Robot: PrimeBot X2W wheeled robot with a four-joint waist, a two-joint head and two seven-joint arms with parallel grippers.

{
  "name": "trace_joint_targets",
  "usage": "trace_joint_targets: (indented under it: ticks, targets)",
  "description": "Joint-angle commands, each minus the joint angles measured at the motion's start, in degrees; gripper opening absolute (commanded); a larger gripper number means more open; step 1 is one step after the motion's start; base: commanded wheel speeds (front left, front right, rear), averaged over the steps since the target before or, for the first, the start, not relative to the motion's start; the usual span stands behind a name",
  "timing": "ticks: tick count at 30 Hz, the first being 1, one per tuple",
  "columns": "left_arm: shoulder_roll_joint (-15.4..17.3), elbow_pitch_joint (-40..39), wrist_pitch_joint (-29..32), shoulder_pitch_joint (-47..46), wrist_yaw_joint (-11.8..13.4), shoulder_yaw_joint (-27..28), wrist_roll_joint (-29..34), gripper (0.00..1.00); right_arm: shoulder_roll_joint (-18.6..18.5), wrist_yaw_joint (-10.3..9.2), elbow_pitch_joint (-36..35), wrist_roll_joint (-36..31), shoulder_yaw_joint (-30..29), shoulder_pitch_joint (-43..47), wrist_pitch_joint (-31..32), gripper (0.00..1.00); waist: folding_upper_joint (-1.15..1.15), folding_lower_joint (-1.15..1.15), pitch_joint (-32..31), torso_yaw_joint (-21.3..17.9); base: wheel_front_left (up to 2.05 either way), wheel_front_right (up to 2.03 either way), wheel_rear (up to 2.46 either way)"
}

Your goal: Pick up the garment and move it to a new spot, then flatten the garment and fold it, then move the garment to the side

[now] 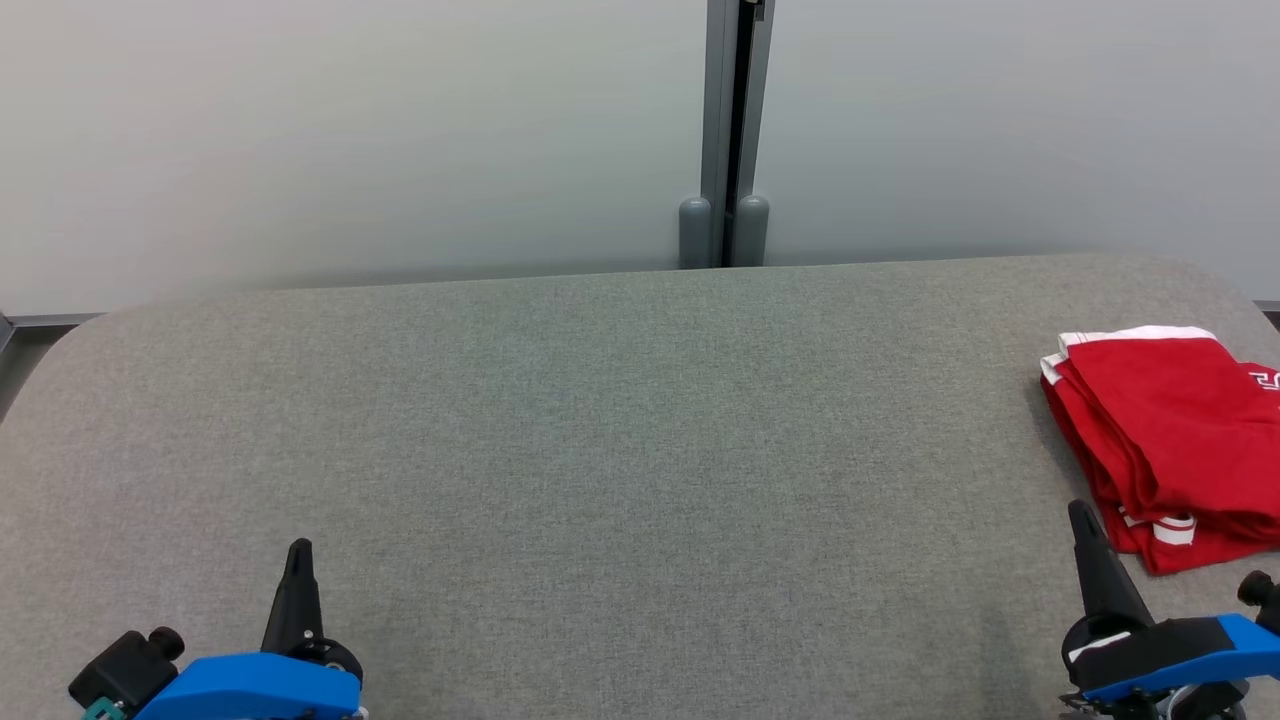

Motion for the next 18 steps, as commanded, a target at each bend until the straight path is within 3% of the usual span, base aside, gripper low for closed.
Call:
trace_joint_targets:
  ticks: [1,18]
  targets:
    - [0.0,-1.0,0.5,-1.7,-0.2,0.7,-2.0,0.00,0.0,0.00,-0.4,2.5,0.1,-2.0,0.3,0.00,0.00,0.00,0.0,0.0,0.00,0.00,0.00]
    - [-0.5,-2.1,3.4,-2.6,-0.3,2.2,-11.8,0.00,0.1,0.01,0.4,13.6,0.3,-2.9,1.5,0.00,0.00,-0.01,0.1,0.2,0.00,0.00,0.00]
